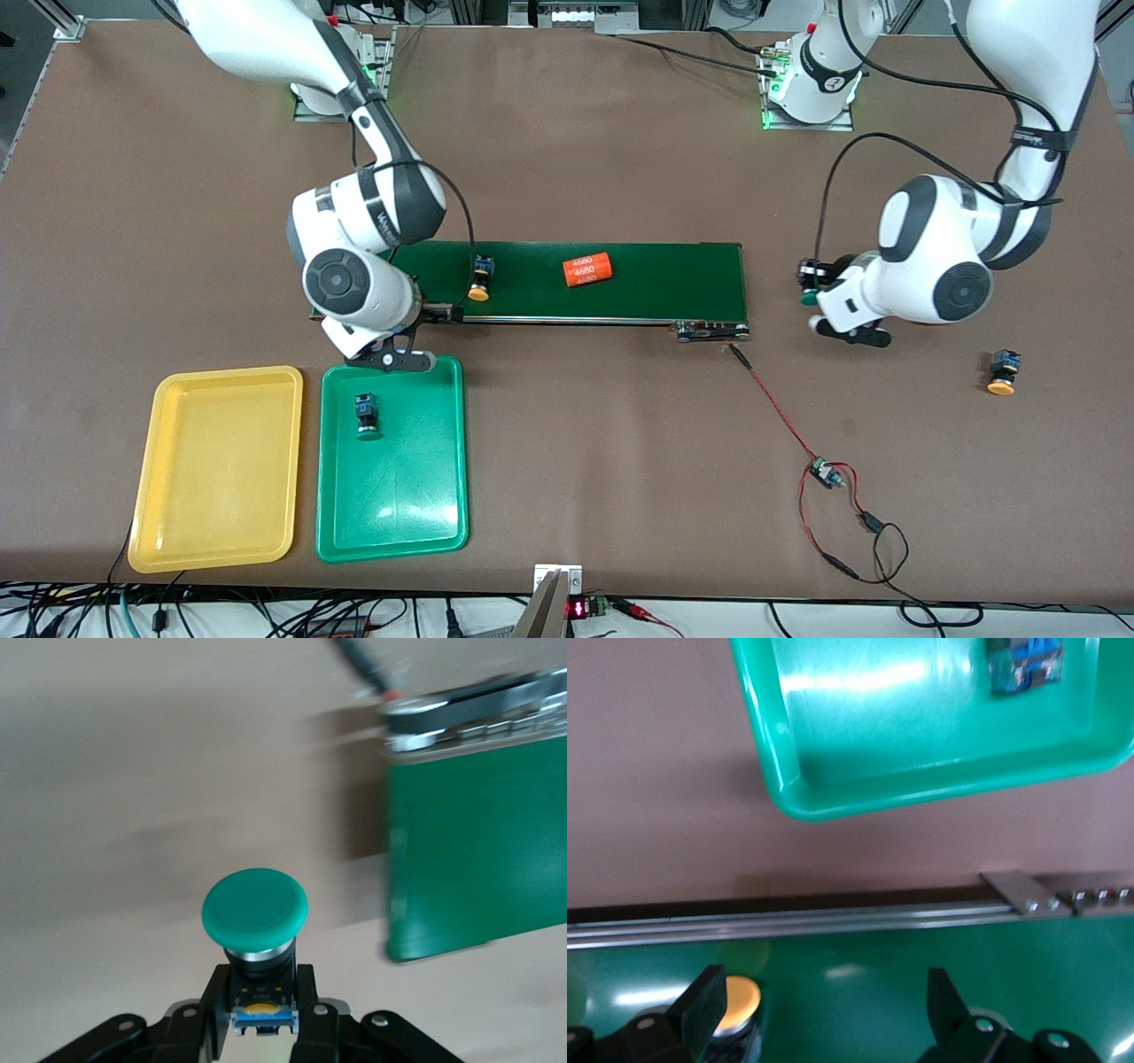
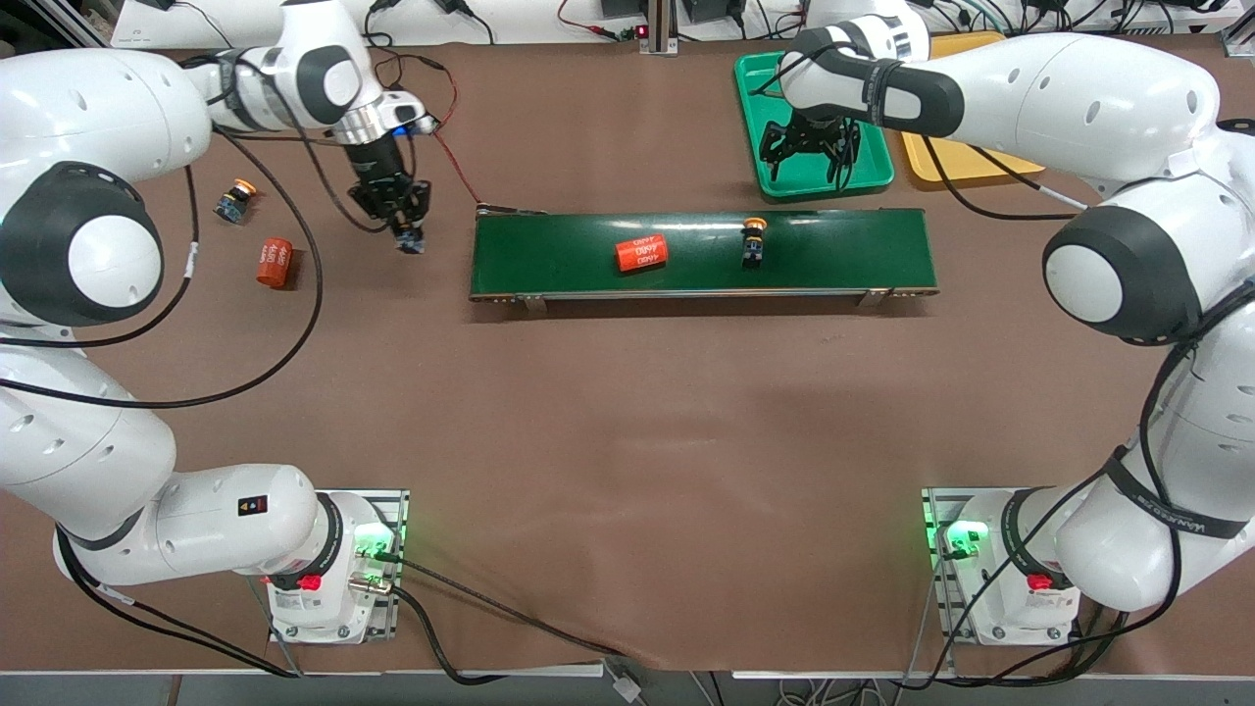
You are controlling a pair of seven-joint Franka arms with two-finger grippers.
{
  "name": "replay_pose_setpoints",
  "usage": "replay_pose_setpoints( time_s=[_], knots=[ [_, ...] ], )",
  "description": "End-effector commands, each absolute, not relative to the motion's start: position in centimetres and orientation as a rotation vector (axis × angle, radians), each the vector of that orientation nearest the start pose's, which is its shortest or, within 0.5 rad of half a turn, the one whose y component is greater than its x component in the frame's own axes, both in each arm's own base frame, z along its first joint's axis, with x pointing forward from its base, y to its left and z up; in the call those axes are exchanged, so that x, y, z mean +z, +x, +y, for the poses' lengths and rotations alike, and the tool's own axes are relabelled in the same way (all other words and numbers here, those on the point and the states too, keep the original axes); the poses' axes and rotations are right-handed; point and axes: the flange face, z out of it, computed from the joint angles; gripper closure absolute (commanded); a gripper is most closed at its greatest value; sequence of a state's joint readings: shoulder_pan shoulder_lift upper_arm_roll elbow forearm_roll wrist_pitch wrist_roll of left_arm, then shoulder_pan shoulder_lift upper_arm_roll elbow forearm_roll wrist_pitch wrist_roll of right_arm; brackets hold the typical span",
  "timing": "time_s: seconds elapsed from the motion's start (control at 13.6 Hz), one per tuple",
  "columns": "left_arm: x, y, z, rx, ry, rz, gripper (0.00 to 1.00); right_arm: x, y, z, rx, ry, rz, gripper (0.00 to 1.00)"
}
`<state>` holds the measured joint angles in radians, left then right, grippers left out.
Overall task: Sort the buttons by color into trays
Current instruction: 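Lift the green button with the left gripper while the right gripper grasps the yellow button, then place the green button on the belt while the right gripper lifts the yellow button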
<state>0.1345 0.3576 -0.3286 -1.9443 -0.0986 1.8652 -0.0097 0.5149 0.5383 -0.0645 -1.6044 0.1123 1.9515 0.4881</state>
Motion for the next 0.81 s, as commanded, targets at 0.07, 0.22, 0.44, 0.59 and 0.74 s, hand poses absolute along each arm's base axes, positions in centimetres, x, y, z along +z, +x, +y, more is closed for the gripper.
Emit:
replay_pose_setpoints(
  time_s=[0.07, 0.22, 0.44, 0.59, 0.74],
  knots=[
    [28.6, 55.0, -16.8, 0.794, -3.301, 0.108, 0.79, 28.5, 54.0, 33.1, 0.257, -3.148, 0.221, 0.0],
    [27.5, 55.0, -19.0, 0.751, -3.325, 0.144, 0.75, 27.0, 51.9, 33.9, 0.22, -3.144, 0.261, 0.0],
    [26.2, 54.2, -21.6, 0.762, -3.35, 0.116, 0.71, 27.2, 51.2, 33.6, 0.216, -3.14, 0.295, 0.0],
    [26.4, 54.3, -21.7, 0.749, -3.353, 0.141, 0.38, 27.2, 51.1, 33.5, 0.218, -3.141, 0.298, 0.05],
    [27.2, 54.8, -21.2, 0.716, -3.364, 0.131, 0.0, 27.1, 50.9, 33.4, 0.234, -3.144, 0.306, 0.77]
  ],
)
